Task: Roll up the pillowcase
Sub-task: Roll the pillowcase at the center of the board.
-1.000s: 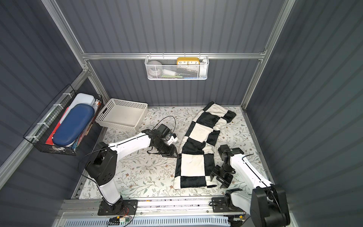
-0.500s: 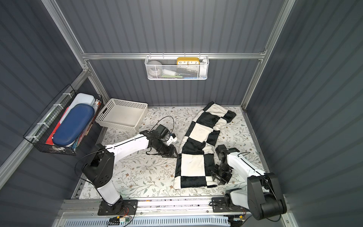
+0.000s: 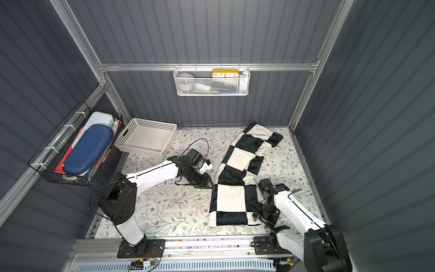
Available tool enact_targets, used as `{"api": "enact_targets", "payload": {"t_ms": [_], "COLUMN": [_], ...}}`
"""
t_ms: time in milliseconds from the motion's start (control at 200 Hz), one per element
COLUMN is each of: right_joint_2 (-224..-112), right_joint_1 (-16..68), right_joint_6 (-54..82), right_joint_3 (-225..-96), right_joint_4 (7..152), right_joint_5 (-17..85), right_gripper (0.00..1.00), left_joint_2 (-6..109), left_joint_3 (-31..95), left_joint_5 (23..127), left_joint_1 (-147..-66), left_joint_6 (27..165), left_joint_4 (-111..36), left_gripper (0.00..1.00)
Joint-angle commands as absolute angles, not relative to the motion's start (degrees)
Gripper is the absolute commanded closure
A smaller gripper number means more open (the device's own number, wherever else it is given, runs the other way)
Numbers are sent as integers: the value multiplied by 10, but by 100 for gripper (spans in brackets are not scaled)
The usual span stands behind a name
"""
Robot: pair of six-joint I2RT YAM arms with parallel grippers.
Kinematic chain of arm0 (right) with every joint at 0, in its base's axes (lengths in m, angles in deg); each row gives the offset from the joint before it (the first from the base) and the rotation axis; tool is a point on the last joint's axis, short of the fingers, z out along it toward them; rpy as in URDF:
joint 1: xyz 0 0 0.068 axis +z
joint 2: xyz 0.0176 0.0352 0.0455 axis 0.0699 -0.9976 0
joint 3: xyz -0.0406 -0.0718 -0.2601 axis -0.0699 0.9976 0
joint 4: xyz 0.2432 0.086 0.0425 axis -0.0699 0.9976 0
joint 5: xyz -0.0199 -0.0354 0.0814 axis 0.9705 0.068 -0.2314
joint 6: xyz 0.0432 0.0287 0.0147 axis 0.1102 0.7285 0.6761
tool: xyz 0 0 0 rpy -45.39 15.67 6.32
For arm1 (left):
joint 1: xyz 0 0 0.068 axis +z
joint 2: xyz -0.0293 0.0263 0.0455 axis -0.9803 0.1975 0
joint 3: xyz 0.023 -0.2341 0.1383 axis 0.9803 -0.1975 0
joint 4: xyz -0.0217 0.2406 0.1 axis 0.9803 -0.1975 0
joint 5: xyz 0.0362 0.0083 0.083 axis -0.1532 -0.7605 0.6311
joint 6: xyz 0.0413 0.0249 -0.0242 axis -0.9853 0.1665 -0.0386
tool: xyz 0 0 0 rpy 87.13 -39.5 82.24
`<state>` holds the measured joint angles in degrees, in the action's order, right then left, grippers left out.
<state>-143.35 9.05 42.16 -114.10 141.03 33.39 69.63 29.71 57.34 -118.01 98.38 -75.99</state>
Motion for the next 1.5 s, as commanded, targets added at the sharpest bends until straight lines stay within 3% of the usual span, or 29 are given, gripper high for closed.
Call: {"api": "enact_targets", "payload": {"t_ms": [0,170,300,520,915,1030,1256,1496], "right_joint_2": [-1443,-1470,-1474,-1472,-1329,-1367,-1442,-1491], "right_joint_1": [99,118,131,147,179,179,179,162], "right_joint_6": [447,476,496,504,550,549,548,539], "right_joint_3": [-1137,-1170,-1171,-1177,-1210,-1236,-1290,-1320], "right_joint_4": [1389,1396,1380,1377,1477,1449,1404,1373], "right_joint_5": [343,390,400,397,330,307,291,296], "right_gripper": [48,56,79,100,100,100,100,100], "left_joint_2": [697,696,691,685,639,605,556,577], "left_joint_3": [304,317,325,317,272,281,258,251], "left_joint_5": [571,573,574,573,574,596,547,550], "left_joint_1": [-1180,-1180,-1180,-1179,-1193,-1220,-1249,-1253], "left_joint_6": [979,981,981,972,981,991,1025,1035], "left_joint_4": [-759,-761,-764,-772,-763,-751,-682,-668], "left_gripper": [58,58,58,58,59,57,37,36]}}
